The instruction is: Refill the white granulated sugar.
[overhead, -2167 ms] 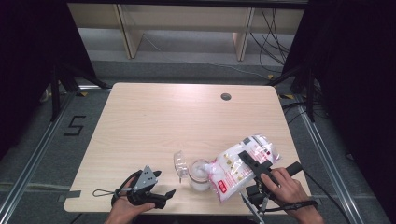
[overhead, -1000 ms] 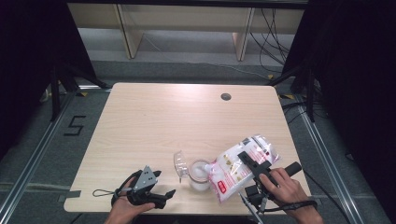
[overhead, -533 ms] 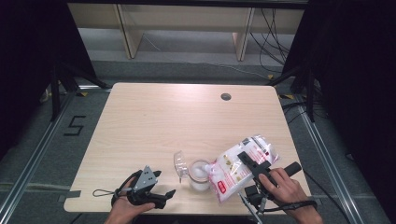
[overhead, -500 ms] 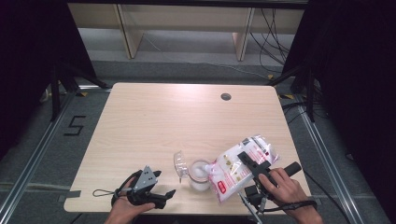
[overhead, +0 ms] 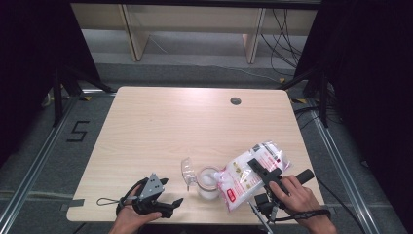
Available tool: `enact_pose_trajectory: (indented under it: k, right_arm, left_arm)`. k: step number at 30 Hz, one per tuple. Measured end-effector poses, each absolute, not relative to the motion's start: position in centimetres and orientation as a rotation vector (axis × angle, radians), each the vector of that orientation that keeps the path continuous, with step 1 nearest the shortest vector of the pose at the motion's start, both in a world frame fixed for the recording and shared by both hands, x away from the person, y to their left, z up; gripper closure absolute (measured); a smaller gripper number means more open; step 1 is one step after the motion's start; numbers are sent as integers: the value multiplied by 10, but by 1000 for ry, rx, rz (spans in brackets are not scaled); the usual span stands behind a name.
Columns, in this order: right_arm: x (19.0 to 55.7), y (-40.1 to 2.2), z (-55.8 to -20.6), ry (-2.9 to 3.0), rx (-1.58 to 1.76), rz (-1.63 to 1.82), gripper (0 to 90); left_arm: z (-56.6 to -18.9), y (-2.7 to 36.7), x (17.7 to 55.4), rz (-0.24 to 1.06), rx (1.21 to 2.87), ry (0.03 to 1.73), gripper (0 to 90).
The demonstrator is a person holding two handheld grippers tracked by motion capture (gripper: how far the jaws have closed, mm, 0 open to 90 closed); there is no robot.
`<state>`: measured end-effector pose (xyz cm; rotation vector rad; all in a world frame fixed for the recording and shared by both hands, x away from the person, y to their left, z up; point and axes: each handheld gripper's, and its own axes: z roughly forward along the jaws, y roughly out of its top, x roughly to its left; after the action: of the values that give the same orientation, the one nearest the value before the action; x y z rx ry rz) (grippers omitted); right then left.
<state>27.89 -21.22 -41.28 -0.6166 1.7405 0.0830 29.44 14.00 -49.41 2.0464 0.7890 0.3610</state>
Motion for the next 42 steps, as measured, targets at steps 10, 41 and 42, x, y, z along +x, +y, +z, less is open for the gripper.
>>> enact_pose_trajectory:
  k: [10, 41, 42]
  right_arm:
    - [278, -213, -410, 1736, -612, 77, 708]
    - [279, -212, -410, 1742, -627, 74, 710]
    - [279, -212, -410, 1742, -627, 74, 710]
  left_arm:
    - [-495, 139, 295, 358, 2033, 789, 165]
    - [-494, 140, 294, 359, 2048, 789, 165]
    - [-494, 140, 294, 359, 2048, 789, 165]
